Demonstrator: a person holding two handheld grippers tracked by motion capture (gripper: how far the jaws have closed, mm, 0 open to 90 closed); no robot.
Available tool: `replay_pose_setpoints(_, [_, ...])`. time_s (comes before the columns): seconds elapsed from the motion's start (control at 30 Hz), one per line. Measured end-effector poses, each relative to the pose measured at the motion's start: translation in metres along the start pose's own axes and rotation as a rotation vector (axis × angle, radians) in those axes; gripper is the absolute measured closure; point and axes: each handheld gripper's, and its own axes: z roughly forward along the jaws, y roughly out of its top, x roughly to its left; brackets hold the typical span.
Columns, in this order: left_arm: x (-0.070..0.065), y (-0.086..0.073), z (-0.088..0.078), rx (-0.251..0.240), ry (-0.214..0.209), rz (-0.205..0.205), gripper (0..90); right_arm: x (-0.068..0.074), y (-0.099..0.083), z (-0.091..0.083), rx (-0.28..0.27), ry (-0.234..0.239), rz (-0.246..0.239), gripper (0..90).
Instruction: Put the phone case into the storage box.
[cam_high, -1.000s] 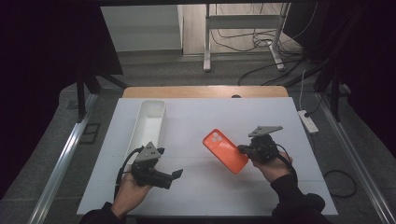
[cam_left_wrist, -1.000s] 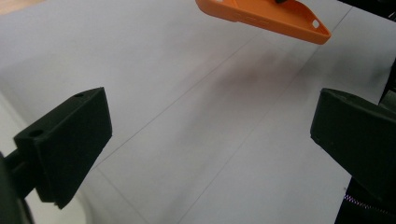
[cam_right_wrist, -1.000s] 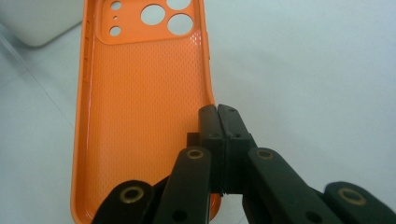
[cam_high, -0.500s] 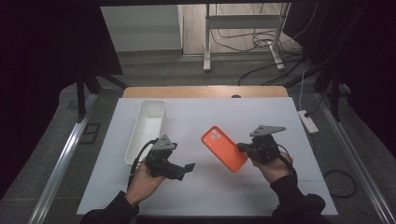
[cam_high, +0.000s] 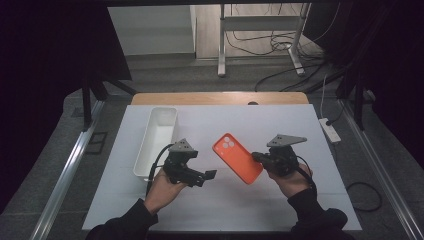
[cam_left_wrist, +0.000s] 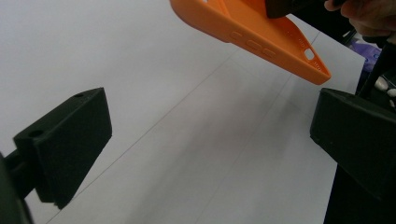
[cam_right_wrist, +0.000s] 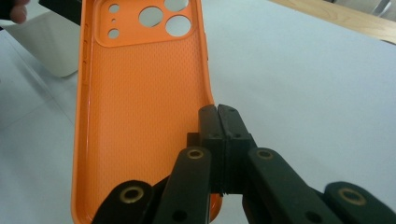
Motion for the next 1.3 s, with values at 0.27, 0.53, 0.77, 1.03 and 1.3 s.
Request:
replay_pose_setpoints(0.27, [-0.001,0.008,0.010,0.004,-0.039,-0.025,0.0,0.005,0.001,-0.001,-0.014,0.001,-0.009,89.2])
replay_pose_setpoints(0.53, [-0.002,0.015,0.018,0.001,-0.073,-0.033,0.0,0.013,0.003,-0.001,-0.031,0.003,-0.022,89.2])
replay_pose_setpoints(0.77, [-0.004,0.020,0.023,0.006,-0.097,-0.039,3.3,0.021,0.004,0.000,-0.045,0.009,-0.039,89.3])
replay_pose_setpoints(1.03, [-0.005,0.023,0.026,0.004,-0.142,-0.084,16.0,0.028,0.004,0.001,-0.054,0.015,-0.050,89.2])
replay_pose_setpoints(1.3, [-0.001,0.022,0.028,0.007,-0.215,-0.166,37.1,0.031,0.004,0.002,-0.066,0.012,-0.060,89.3])
